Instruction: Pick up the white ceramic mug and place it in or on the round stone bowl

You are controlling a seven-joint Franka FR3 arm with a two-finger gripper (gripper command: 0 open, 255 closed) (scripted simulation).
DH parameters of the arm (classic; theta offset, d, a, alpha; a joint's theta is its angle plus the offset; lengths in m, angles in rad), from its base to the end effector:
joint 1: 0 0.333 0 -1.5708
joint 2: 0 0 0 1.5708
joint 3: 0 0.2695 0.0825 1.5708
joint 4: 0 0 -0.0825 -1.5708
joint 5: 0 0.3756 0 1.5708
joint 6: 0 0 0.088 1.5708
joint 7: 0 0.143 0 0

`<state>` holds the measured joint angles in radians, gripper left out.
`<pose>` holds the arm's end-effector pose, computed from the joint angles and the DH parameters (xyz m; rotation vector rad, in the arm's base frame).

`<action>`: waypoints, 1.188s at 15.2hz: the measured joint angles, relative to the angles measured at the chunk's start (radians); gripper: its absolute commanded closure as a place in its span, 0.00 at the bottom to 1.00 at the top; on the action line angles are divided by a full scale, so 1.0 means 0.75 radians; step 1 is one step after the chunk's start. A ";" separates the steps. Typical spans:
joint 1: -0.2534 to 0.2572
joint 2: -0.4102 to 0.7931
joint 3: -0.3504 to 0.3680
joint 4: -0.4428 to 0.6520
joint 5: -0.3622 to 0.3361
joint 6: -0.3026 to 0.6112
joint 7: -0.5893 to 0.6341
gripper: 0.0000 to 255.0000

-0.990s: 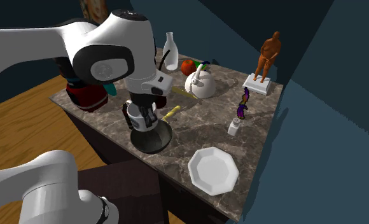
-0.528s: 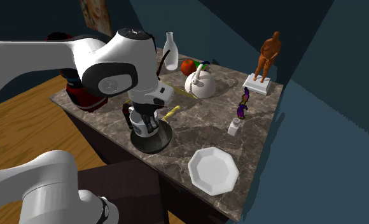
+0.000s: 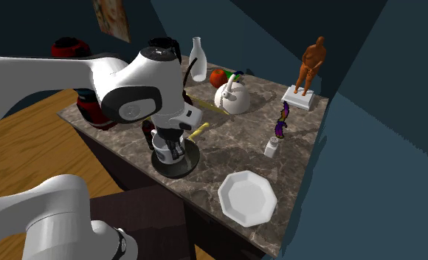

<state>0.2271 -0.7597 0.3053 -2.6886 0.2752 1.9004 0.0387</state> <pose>0.2904 0.1836 0.3741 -3.0646 -0.4829 0.0810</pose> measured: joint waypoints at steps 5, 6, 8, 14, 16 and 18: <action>0.000 0.000 0.000 -0.001 0.000 0.001 0.000 0.00; 0.000 0.000 0.000 -0.001 0.000 0.001 0.000 0.00; 0.000 0.000 0.000 -0.001 0.000 0.001 0.000 0.00; -0.011 -0.018 -0.028 0.117 -0.027 -0.131 0.008 0.00; -0.016 -0.021 -0.038 0.145 -0.036 -0.164 0.005 0.00; -0.016 -0.019 -0.039 0.153 -0.038 -0.171 0.006 0.00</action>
<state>0.2149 -0.7741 0.2762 -2.5739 0.2470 1.7718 0.0431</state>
